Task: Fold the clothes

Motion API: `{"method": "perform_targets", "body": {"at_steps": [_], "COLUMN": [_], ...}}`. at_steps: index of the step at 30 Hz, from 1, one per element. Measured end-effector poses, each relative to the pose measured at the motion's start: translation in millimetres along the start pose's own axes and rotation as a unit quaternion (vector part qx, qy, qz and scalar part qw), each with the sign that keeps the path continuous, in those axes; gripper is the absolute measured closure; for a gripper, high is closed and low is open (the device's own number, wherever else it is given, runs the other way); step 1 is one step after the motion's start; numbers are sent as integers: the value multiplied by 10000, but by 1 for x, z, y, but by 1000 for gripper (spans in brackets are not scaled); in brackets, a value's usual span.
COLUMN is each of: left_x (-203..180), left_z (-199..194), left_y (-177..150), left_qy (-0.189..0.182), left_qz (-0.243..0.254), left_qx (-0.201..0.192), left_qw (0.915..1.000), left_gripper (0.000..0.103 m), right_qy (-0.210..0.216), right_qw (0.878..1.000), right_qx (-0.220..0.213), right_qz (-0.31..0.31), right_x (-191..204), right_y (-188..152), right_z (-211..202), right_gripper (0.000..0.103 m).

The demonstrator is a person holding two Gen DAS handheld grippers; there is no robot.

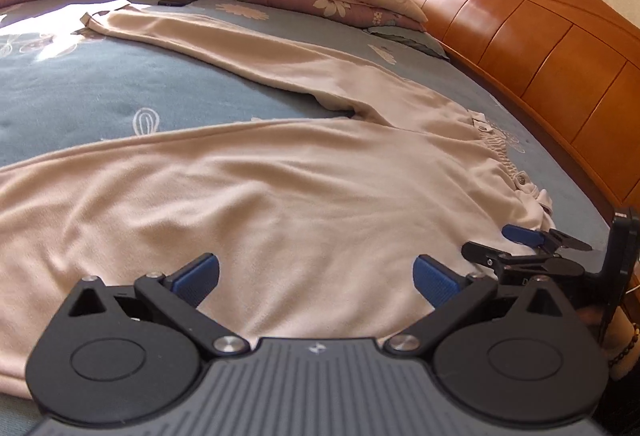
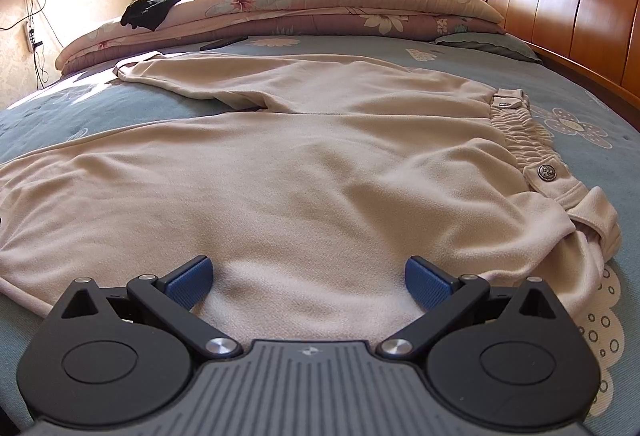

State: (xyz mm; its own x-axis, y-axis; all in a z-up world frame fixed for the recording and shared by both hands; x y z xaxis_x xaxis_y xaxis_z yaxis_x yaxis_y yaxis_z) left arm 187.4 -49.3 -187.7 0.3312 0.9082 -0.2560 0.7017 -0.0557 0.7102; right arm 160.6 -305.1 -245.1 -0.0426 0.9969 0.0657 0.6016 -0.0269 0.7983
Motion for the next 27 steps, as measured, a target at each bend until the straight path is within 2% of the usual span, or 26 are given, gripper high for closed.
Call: {"method": "perform_targets", "body": {"at_steps": [3, 6, 7, 11, 14, 17, 20, 23, 27], "left_x": [22, 40, 42, 39, 44, 50, 60, 80, 108], "left_z": [16, 31, 30, 7, -7, -14, -11, 1, -15], "left_y": [19, 7, 0, -23, -30, -20, 2, 12, 2], "left_qy": [139, 216, 185, 116, -37, 47, 367, 458, 552], "left_qz": [-287, -727, -771, -688, -923, -906, -636, -837, -1387], "left_qx": [6, 349, 357, 180, 173, 54, -116, -117, -179], "left_qw": [9995, 9965, 9962, 9974, 9956, 9959, 9972, 9954, 9886], "left_gripper": [1, 1, 1, 1, 1, 1, 1, 1, 1], "right_qy": [5, 19, 25, 44, 50, 59, 59, 41, 31], "right_qw": [10000, 10000, 10000, 10000, 10000, 10000, 10000, 10000, 10000], "right_qx": [-8, -17, -22, -36, -42, -50, -53, -48, -50], "right_qz": [4, 16, 20, 37, 41, 48, 51, 39, 30], "right_x": [0, -1, -1, -1, -1, -1, -1, 0, 1], "right_y": [0, 0, 0, 0, 0, 0, 0, 0, 0], "right_z": [0, 0, -1, -1, -1, -2, -2, -2, -2], "right_gripper": [0, 0, 0, 0, 0, 0, 0, 0, 0]}}
Point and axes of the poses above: each gripper's, at about its wrist camera, not at the fingertips, and z roughly the way its jaws point, x to its left, y to its top, the point moved 10 cm from there along z, roughly the way its jaws point, and after that the axes turned 2 degrees about y, right-handed, at the moved point
